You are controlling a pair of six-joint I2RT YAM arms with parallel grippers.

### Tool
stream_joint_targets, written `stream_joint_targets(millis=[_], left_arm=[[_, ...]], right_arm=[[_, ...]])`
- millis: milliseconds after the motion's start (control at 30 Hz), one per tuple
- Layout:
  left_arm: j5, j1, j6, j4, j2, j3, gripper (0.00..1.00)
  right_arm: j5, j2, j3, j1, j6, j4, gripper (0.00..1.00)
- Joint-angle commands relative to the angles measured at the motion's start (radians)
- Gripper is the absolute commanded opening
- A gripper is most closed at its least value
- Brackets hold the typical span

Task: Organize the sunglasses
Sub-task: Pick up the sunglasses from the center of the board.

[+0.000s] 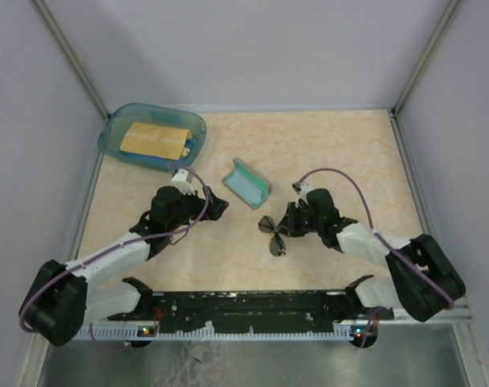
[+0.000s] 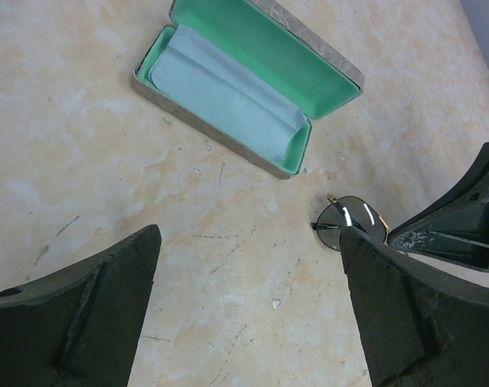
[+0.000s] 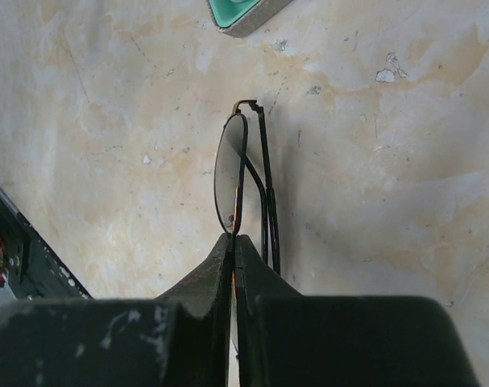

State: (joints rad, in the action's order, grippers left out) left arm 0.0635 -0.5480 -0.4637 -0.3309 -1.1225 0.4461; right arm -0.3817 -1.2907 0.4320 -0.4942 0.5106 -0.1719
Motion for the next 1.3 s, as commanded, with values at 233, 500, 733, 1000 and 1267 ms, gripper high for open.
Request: stream_joint_targets(millis=[233,500,733,1000,1267], left_arm=[[0.005,0.003,0.007,0.006,0.033,-0.003,0.98],[0.006,0.003,0.006,0.011,0.050,-0.008,0.98],[-0.001,0.003,0.010,0.022,0.083,-0.018,0.98],[0.000,0.003,0.007,0.032,0.104,-0.024,0.98],[-0.006,0.003,0.007,0.042,0.125,-0.029,0.98]], right_arm=[[0.136,0.083,0.120,-0.039,-0.071,0.166,0.00],[0.294,0.073,0.208,-0.131,-0.091,0.292,0.00],[0.433,0.045,0.254,-0.214,-0.097,0.357,0.00],[0.602,-0.011,0.313,-0.315,-0.098,0.424,0.00],[0.816,-0.103,0.386,-0.417,-0.093,0.504,0.00]])
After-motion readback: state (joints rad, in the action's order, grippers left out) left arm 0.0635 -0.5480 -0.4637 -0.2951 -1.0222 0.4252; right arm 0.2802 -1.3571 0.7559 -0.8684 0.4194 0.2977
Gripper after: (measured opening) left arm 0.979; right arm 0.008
